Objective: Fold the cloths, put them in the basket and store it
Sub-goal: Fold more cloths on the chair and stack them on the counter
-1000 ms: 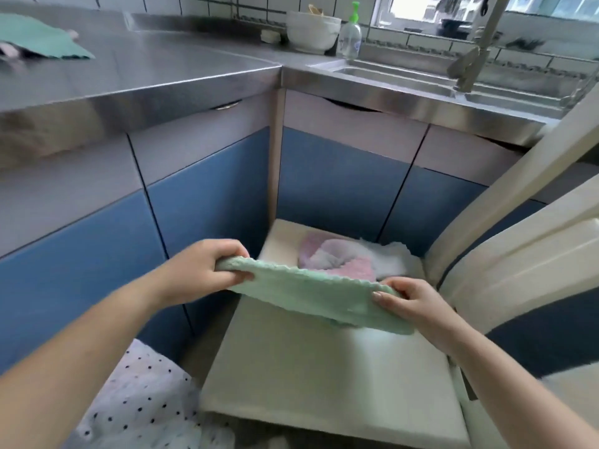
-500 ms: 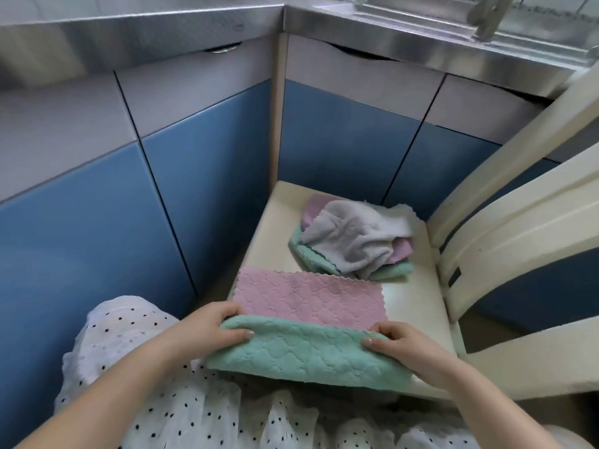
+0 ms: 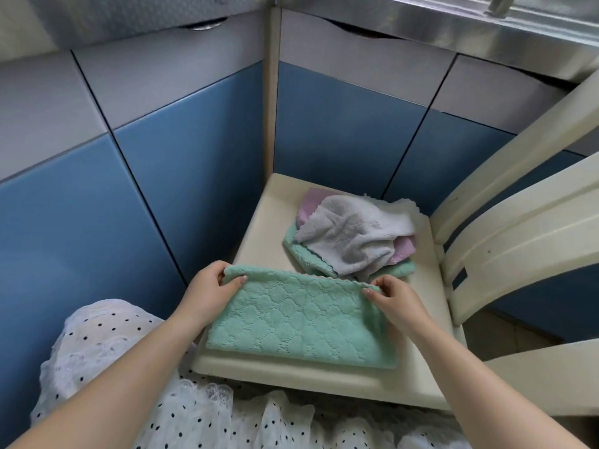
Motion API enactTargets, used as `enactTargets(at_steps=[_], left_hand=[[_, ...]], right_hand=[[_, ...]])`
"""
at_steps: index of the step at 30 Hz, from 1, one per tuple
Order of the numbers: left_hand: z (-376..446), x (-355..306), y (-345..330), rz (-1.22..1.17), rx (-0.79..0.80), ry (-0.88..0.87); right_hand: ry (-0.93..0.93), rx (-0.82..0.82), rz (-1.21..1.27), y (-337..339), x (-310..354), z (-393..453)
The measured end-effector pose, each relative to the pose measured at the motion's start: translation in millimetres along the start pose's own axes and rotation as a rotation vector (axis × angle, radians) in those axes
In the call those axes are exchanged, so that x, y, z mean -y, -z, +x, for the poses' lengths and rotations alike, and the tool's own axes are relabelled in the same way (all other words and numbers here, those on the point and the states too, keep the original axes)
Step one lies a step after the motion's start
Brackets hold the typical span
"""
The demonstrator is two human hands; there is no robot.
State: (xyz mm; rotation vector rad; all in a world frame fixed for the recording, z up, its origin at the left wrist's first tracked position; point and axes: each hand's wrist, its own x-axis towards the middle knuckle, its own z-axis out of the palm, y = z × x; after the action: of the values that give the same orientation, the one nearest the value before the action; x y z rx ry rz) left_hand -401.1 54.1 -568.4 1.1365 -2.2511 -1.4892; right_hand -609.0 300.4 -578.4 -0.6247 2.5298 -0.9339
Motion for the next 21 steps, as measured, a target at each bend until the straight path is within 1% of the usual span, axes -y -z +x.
enactTargets(at_steps=[7,11,13,14,16,18,19,21], left_hand=[[11.3,9.2,-6.3,0.071,-0.039,-0.011],[18.0,14.6,-7.0,0.116,-0.023,0.043],[16.1,9.7,-5.3,0.122,-0.024,0.067],[13.4,7.8,-4.1,0.159,-0.043,0.056],[3.4,6.9,-2.3,0.318,-0.124,-0.034],[-10.6,5.4,-5.9,0.47,-0.212,-0.203],[-17.2,3.0,-11.7,0.525,-0.223,-0.311],[-26.5,-1.4,-32.4,0.617,-0.168,-0.49]], right_hand=[[0.036,-0.026,-0.153,-2.5,0.5,8.4],[0.03,-0.026,-0.18,-7.2,2.1,10.0],[-0.007,-0.061,-0.187,-6.6,1.7,9.5],[-0.011,-0.108,-0.185,-4.7,0.9,7.3],[0.067,-0.239,-0.185,-3.1,-0.1,-3.8],[0.226,-0.347,-0.179,-10.8,6.5,-21.7],[0.303,-0.35,-0.171,-19.5,12.7,-30.5],[0.431,-0.279,-0.175,-45.3,26.2,-42.5]])
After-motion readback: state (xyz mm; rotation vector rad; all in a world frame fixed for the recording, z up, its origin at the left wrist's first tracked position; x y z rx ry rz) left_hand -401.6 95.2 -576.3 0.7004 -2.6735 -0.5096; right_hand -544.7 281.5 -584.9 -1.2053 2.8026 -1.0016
